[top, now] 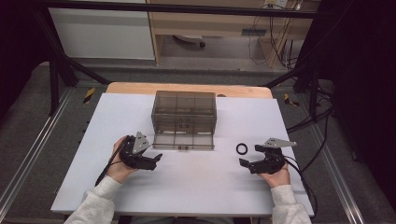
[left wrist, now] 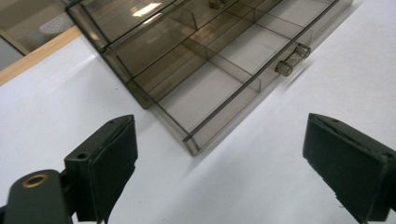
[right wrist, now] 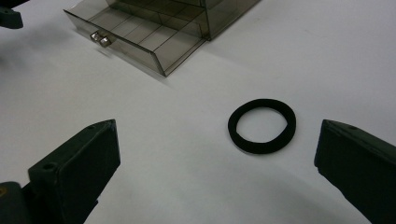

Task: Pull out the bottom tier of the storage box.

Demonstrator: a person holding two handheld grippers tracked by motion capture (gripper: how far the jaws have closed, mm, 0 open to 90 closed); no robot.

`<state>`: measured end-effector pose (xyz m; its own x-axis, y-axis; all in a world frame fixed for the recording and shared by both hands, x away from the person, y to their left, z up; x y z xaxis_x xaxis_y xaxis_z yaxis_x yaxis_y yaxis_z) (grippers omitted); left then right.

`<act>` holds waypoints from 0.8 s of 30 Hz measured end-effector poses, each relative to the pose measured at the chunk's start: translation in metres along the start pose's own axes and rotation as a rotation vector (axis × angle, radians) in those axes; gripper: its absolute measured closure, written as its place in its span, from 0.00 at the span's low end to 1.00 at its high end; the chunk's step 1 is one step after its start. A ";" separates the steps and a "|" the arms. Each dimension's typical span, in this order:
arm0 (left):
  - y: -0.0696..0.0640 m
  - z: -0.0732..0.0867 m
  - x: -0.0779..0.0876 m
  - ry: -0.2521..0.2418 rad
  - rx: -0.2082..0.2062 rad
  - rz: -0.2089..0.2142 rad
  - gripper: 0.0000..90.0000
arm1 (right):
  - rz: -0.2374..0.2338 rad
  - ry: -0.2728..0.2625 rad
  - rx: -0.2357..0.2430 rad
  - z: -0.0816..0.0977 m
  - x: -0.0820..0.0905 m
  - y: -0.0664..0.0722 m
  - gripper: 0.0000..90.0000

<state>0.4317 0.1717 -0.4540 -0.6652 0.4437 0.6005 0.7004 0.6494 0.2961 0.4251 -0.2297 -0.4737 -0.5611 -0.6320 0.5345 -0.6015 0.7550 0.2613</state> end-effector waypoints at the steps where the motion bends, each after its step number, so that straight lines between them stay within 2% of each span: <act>1: 0.001 0.001 0.001 -0.003 0.009 -0.001 0.11 | 0.000 0.002 -0.001 0.000 0.000 0.000 0.01; 13: 0.016 0.020 0.012 0.000 0.068 -0.003 0.11 | 0.012 0.003 0.002 0.000 0.000 -0.001 0.01; 17: 0.021 0.026 0.016 -0.014 0.098 -0.006 0.11 | 0.001 -0.004 -0.009 -0.001 0.000 0.000 0.01; 24: 0.030 0.037 0.022 -0.022 0.127 -0.014 0.12 | 0.012 -0.001 -0.020 -0.002 0.002 -0.002 0.01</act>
<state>0.4285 0.2237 -0.4591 -0.6811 0.4465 0.5803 0.6537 0.7278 0.2073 0.4269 -0.2322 -0.4714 -0.5688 -0.6231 0.5369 -0.5832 0.7658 0.2710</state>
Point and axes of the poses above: each handheld gripper's, and its own axes: x roughly backward along the jaws, z roughly out of its underside, y roughly to its left, the point moved 6 cm from there along -x, roughly forward along the jaws, and after that the axes turned 5 degrees about -x, right-handed, at the moved point
